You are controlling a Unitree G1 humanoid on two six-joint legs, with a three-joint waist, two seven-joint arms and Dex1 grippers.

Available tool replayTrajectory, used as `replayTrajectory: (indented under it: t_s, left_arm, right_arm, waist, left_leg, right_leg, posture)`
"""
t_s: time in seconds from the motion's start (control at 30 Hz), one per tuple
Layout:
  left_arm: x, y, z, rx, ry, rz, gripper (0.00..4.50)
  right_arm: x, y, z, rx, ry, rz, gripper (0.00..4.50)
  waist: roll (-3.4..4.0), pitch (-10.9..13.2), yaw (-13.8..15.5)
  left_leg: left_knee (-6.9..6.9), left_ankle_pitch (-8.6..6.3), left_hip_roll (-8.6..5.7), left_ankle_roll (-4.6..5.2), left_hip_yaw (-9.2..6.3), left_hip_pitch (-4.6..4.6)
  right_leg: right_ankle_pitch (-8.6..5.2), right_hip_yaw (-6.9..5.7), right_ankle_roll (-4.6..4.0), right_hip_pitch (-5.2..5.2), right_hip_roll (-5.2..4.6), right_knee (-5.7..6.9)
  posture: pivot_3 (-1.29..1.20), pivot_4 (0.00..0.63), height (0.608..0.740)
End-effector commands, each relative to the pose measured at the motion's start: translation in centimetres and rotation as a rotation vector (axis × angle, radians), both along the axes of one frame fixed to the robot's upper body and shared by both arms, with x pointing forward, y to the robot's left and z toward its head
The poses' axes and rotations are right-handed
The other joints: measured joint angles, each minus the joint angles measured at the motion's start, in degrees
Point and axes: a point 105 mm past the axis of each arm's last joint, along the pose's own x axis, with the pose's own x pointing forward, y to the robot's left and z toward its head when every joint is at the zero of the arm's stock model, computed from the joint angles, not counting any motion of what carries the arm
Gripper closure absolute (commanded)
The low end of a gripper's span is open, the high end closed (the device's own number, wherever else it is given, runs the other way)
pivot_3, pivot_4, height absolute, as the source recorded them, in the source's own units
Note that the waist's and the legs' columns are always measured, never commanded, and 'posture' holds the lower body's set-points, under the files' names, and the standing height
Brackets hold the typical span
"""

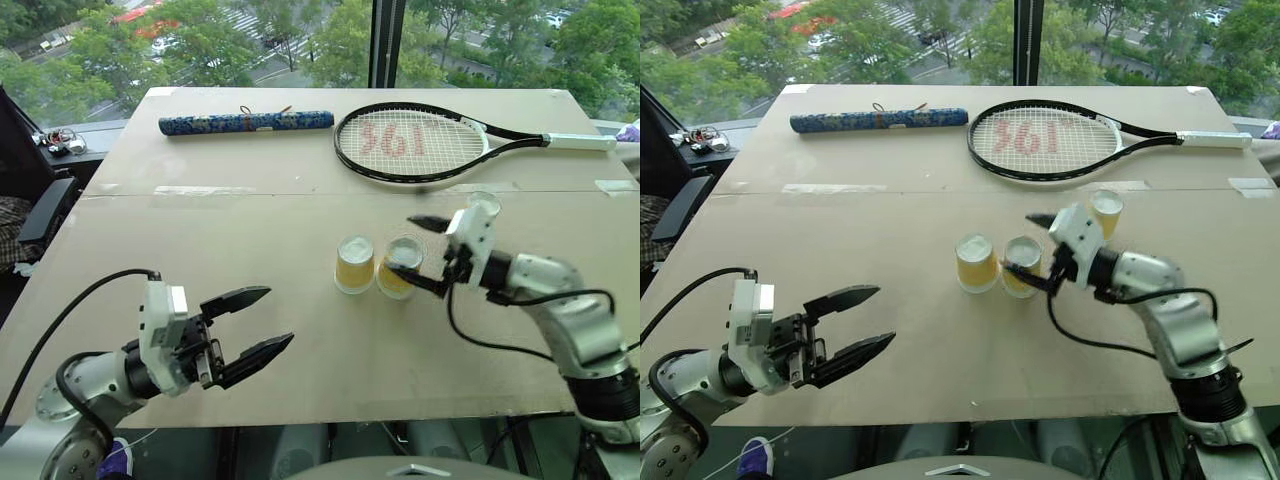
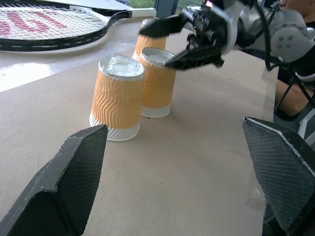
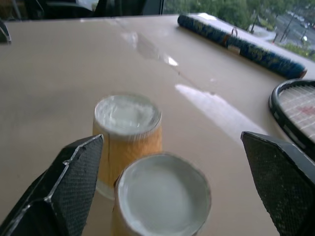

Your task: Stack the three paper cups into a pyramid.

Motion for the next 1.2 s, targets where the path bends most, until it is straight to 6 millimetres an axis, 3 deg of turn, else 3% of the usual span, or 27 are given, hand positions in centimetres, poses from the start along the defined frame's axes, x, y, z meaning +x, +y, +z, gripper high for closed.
replayTrajectory:
  t_s: [0.03, 0.23, 0.43, 0.87, 1.07, 1.1, 1.2]
  left_arm:
    - [0.0, -0.3, 0.3, -0.005, -0.026, -0.018, 0.0]
    - [0.2, -0.8, 0.7, -0.013, -0.042, -0.038, 0.0]
    - [0.1, -1.4, 2.0, -0.046, -0.077, -0.072, 0.0]
    - [0.3, -1.9, 2.4, -0.047, -0.091, -0.082, 0.0]
    - [0.5, -2.3, 3.1, -0.065, -0.116, -0.089, 0.0]
    - [0.5, -2.2, 3.0, -0.064, -0.117, -0.085, 0.0]
    - [0.5, -2.1, 2.8, -0.062, -0.113, -0.075, 0.0]
  right_arm:
    - [0.5, -1.5, 2.5, 0.044, -0.062, -0.061, 0.07]
    - [5.5, -6.5, 1.0, -0.066, -0.103, -0.439, 0.07]
    - [7.0, -9.2, -2.1, -0.102, -0.03, -0.582, 0.07]
    - [8.1, -10.4, -4.7, -0.007, 0.099, -0.675, 0.07]
    - [8.0, -10.3, -4.3, 0.006, 0.084, -0.668, 2.33]
    - [7.9, -10.3, -4.2, 0.005, 0.074, -0.661, 2.54]
    - [7.5, -10.0, -3.5, 0.028, 0.054, -0.628, 2.56]
  waist:
    - [-0.04, -0.02, 0.0]
    - [-0.02, -0.01, -0.02]
    - [-0.01, -0.01, -0.04]
    - [0.0, 0.0, -0.13]
    - [0.0, 0.0, -0.11]
    - [0.0, 0.0, -0.11]
    - [0.01, 0.0, -0.11]
  left_leg:
    - [0.0, 0.0, 0.0, 0.0, -0.01, 0.0]
    - [-0.01, 0.0, -0.02, 0.0, 0.06, 0.0]
    - [-0.02, 0.0, -0.03, 0.0, 0.1, -0.02]
    - [-0.02, 0.0, -0.03, 0.01, 0.12, 0.0]
    - [-0.02, 0.0, -0.03, 0.01, 0.1, -0.01]
    - [-0.02, 0.0, -0.03, 0.01, 0.12, 0.0]
    - [-0.02, 0.0, -0.03, 0.01, 0.11, 0.0]
  right_leg:
    - [0.0, -0.01, 0.0, 0.01, 0.0, 0.0]
    - [0.01, 0.02, -0.02, 0.0, -0.01, 0.0]
    - [0.02, 0.07, -0.03, -0.03, 0.0, 0.0]
    - [0.02, 0.11, -0.02, -0.02, 0.02, 0.0]
    - [0.03, 0.1, -0.02, -0.02, 0.02, 0.01]
    - [0.03, 0.12, -0.02, -0.02, 0.02, 0.01]
    - [0.03, 0.11, -0.02, -0.02, 0.02, 0.01]
  posture:
    - [0.0, 0.15, 0.74]
    - [0.0, 0.15, 0.74]
    - [0.0, 0.15, 0.74]
    - [0.0, 0.15, 0.74]
    - [0.0, 0.15, 0.74]
    - [0.0, 0.15, 0.74]
    - [0.0, 0.15, 0.74]
